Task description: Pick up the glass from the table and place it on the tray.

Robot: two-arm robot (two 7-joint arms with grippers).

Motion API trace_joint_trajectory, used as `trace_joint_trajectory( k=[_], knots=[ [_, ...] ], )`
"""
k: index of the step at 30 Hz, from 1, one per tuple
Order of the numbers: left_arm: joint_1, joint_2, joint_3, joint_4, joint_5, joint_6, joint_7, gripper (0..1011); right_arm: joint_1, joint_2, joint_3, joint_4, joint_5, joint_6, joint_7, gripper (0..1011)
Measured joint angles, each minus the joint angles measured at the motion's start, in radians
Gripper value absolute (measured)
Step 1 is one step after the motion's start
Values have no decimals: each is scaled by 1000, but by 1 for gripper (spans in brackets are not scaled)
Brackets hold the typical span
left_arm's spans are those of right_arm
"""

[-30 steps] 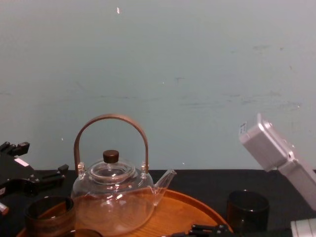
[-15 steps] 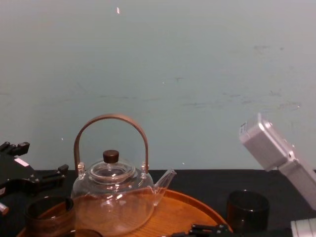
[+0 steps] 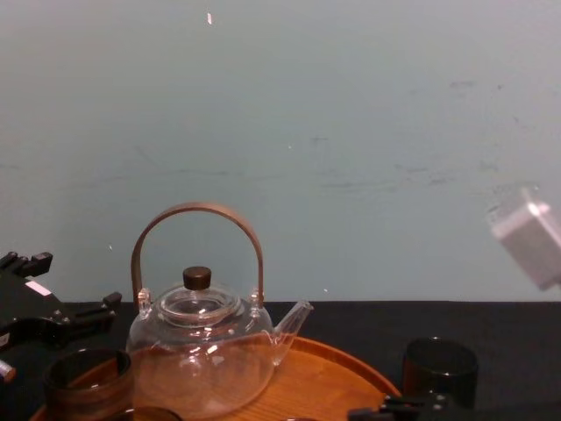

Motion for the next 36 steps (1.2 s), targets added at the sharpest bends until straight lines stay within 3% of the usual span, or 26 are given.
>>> trace_joint_trajectory(
  k=[15, 23, 36],
  knots=[
    [0, 0, 0, 0, 0, 0, 0, 1001, -68, 113, 79, -96, 77, -25, -4, 1002],
    [0, 0, 0, 0, 0, 0, 0, 1001, -98, 123, 133, -99, 97, -11, -83, 1002],
    [0, 0, 0, 0, 0, 0, 0, 1001, -125, 104, 216, -89, 107, 7, -184, 1002]
  ],
)
